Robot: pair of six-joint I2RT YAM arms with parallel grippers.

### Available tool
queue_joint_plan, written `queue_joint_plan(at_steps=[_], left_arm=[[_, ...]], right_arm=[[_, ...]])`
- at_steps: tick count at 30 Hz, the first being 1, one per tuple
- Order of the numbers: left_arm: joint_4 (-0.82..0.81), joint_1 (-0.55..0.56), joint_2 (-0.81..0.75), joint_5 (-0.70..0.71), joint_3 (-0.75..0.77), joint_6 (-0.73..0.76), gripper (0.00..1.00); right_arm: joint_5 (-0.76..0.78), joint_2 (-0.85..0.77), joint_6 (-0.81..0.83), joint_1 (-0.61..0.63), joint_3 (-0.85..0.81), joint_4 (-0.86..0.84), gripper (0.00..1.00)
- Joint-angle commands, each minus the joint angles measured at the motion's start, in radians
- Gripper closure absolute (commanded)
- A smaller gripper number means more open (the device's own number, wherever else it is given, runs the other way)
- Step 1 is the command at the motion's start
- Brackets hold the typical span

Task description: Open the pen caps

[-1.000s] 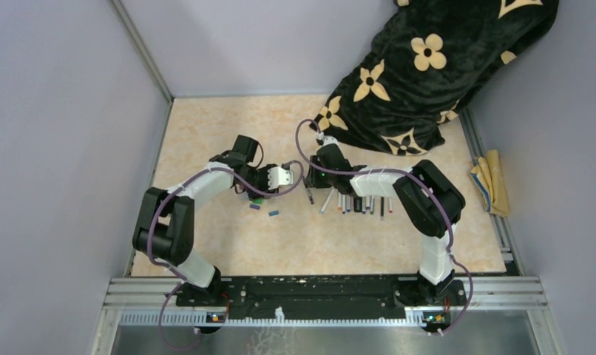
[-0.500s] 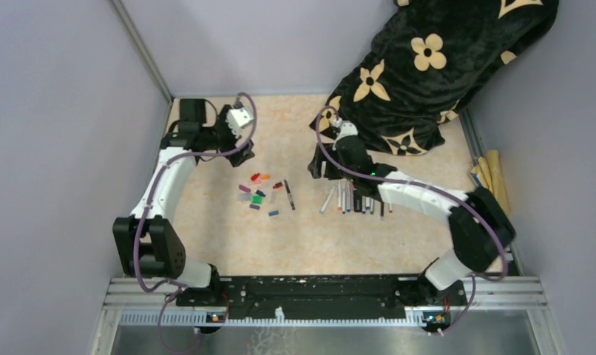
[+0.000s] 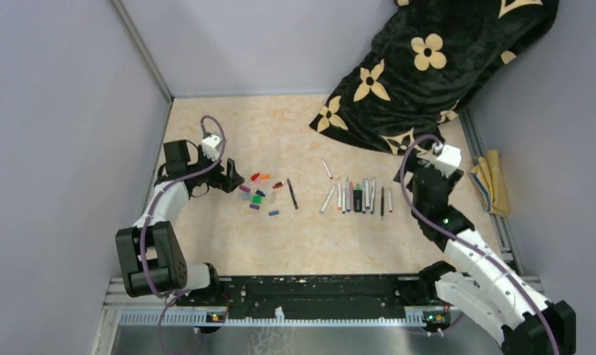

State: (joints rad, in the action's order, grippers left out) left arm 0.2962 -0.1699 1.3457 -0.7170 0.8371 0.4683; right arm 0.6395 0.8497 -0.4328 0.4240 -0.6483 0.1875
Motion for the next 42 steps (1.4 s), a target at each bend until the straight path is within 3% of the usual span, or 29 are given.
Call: queue_joint_plan(at_steps=[1,5,13,19,23,28,32,33,34,35,38,42], left_arm=[[-0.352,-0.009,-0.021,0.021,-0.122,-0.165,0.01],[-0.621,-0.008,0.043,0.001,-0.216,-0.279,0.01],[-1.066,-0.006,0.171,-0.042,-0.375,-0.363,0.01],[-1.207,-0.005,0.176,-0.041,-0.434,-0.342,0.01],[-1.466,0.011,0.187,-0.022,-0.554,-0.350,0.01],[-1.476,0.033,0.193,0.089,-0.565,-0.368,0.01],[-1.452,0.113,0.220,0.291,-0.557,-0.332,0.01],[-1.554,0.132,0.238,0.315,-0.594,-0.321,0.01],[-1.627,0.136,0.254,0.322,-0.621,-0.323,0.01],[-1.632,0.138,0.252,0.319,-0.617,-0.327,0.01],[-1.479,0.136,0.215,0.322,-0.573,-0.330,0.01],[-1.492,0.135,0.217,0.323,-0.579,-0.326,0.01]], right_arm=[[0.307,-0.157,0.294,-0.001,0.254,-0.402,0.01],[0.322,-0.147,0.397,-0.036,0.453,-0.767,0.01],[0.236,0.274,0.398,-0.149,0.478,-1.106,0.01],[0.130,0.471,0.385,-0.217,0.431,-1.236,0.01],[0.073,0.570,0.399,-0.235,0.411,-1.311,0.01],[-0.016,0.578,0.428,-0.235,0.431,-1.354,0.01],[-0.116,0.568,0.468,-0.236,0.527,-1.512,0.01],[-0.158,0.575,0.462,-0.247,0.543,-1.528,0.01],[-0.184,0.634,0.476,-0.256,0.566,-1.659,0.01],[-0.177,0.660,0.499,-0.251,0.571,-1.705,0.01],[-0.189,0.626,0.426,-0.293,0.473,-1.443,0.01],[-0.288,0.613,0.365,-0.360,0.462,-1.405,0.01]])
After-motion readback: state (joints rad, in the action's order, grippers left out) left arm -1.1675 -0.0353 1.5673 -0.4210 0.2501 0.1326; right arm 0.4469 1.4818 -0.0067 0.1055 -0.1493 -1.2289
